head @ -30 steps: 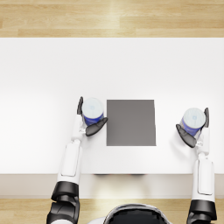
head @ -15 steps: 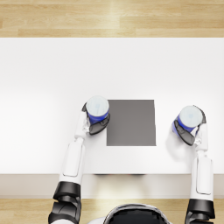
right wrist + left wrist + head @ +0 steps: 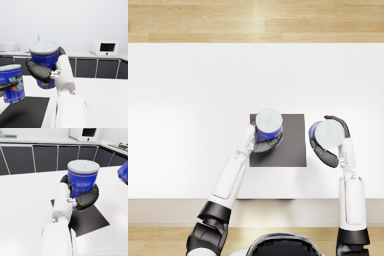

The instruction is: Pick up the blue can on the left and place it in the middle, then pick up the blue can on the right and place it on top of the can in the middle

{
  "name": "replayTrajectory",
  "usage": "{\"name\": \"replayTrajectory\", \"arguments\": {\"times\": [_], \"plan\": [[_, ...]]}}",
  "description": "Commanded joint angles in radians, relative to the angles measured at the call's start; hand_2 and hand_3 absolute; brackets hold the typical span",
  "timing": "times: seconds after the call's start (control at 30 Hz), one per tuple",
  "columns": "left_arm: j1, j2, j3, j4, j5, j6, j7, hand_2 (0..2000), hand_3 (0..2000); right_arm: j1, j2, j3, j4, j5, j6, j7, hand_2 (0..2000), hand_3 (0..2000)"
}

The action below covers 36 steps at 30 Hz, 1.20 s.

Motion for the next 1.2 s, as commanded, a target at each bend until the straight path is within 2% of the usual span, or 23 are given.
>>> {"name": "replayTrajectory", "arguments": {"times": [0.03, 0.07, 0.1, 0.13, 0.17, 0.2, 0.27, 0.3, 0.37, 0.4, 0.43, 0.5, 0.53, 0.63, 0.7, 0.77, 0.9, 0.93, 1.0, 1.03, 1.07, 1.13, 1.2], "plan": [[0.042, 0.026, 0.039, 0.086, -0.004, -0.001, 0.001, 2000, 1520, 0.029, -0.006, 0.005, 0.004, 0.000, 0.002, 0.000, 2000, 1520], [0.075, -0.007, 0.141, 0.114, -0.007, -0.001, -0.004, 2000, 1520, 0.029, -0.007, 0.004, 0.004, 0.000, 0.003, 0.000, 2000, 1520], [0.053, 0.025, 0.080, 0.128, -0.009, 0.002, -0.097, 2000, 1520, 0.027, -0.009, 0.003, 0.003, 0.000, 0.006, 0.000, 2000, 1520], [0.050, 0.026, 0.086, 0.135, -0.010, 0.000, -0.167, 2000, 1520, 0.027, -0.010, 0.002, 0.003, 0.000, 0.008, 0.000, 2000, 1520], [0.051, 0.030, 0.089, 0.149, -0.011, -0.001, -0.218, 2000, 1520, 0.027, -0.012, 0.000, 0.003, 0.000, 0.011, 0.000, 2000, 1520], [0.071, 0.000, 0.178, 0.161, -0.012, -0.003, -0.254, 2000, 1520, 0.027, -0.013, -0.001, 0.003, 0.000, 0.015, -0.001, 2000, 1520], [0.065, 0.028, 0.136, 0.202, -0.013, -0.006, -0.299, 2000, 1520, 0.029, -0.016, 0.000, 0.005, 0.000, 0.019, -0.001, 2000, 1520], [0.081, 0.011, 0.196, 0.221, -0.013, -0.007, -0.311, 2000, 1520, 0.031, -0.018, 0.001, 0.015, 0.000, 0.024, -0.001, 2000, 1520], [0.090, 0.020, 0.206, 0.262, -0.014, -0.008, -0.328, 2000, 1520, 0.044, -0.023, 0.010, 0.026, 0.000, 0.034, -0.001, 2000, 1520], [0.095, 0.024, 0.206, 0.276, -0.014, -0.008, -0.332, 639, 1193, 0.055, -0.027, 0.021, 0.034, 0.000, 0.041, 0.000, 2000, 1520], [0.094, 0.021, 0.207, 0.281, -0.014, 0.002, -0.334, 0, 867, 0.075, -0.033, 0.036, 0.033, 0.000, 0.046, 0.001, 2000, 1520], [0.068, 0.020, 0.168, 0.246, -0.014, 0.023, -0.336, 0, 213, 0.128, -0.052, 0.084, 0.019, 0.000, 0.053, 0.001, 2000, 1520], [0.050, 0.010, 0.157, 0.211, -0.014, 0.031, -0.336, 0, 0, 0.159, -0.065, 0.103, -0.002, 0.000, 0.062, 0.002, 2000, 1520], [-0.099, -0.081, 0.094, -0.118, -0.014, -0.003, -0.319, 0, 0, 0.228, -0.105, 0.154, -0.042, 0.000, 0.078, 0.004, 2000, 1520], [-0.186, -0.129, 0.031, -0.306, -0.014, 0.024, -0.179, 0, 0, 0.265, -0.123, 0.198, -0.073, 0.000, 0.081, 0.004, 2000, 1520], [-0.250, -0.157, -0.051, -0.441, -0.014, 0.038, -0.087, 0, 0, 0.301, -0.144, 0.227, -0.112, 0.000, 0.077, 0.004, 2000, 1520], [-0.325, -0.180, -0.196, -0.577, -0.015, 0.049, -0.015, 0, 0, 0.353, -0.174, 0.272, -0.196, 0.000, 0.070, 0.005, 2000, 1520], [-0.335, -0.181, -0.221, -0.583, -0.015, 0.050, -0.008, 0, 0, 0.367, -0.182, 0.281, -0.224, 0.000, 0.053, 0.006, 2000, 1520], [-0.346, -0.179, -0.258, -0.579, -0.015, 0.051, 0.001, 0, 0, 0.382, -0.194, 0.314, -0.272, 0.000, -0.124, -0.051, 2000, 1520], [-0.350, -0.178, -0.262, -0.574, -0.015, 0.052, 0.004, 0, 0, 0.487, -0.011, 0.579, -0.284, 0.000, -0.190, -0.078, 2000, 1520], [-0.356, -0.178, -0.261, -0.574, -0.015, 0.052, 0.006, 0, 0, 0.407, -0.152, 0.396, -0.303, -0.001, -0.242, -0.097, 2000, 1520], [-0.366, -0.178, -0.257, -0.588, -0.015, 0.052, 0.008, 0, 0, 0.401, -0.150, 0.416, -0.316, 0.000, -0.304, -0.127, 2000, 1520], [-0.366, -0.174, -0.261, -0.591, -0.015, 0.052, 0.009, 0, 0, 0.388, -0.149, 0.435, -0.340, 0.000, -0.333, -0.144, 2000, 1520]]}}
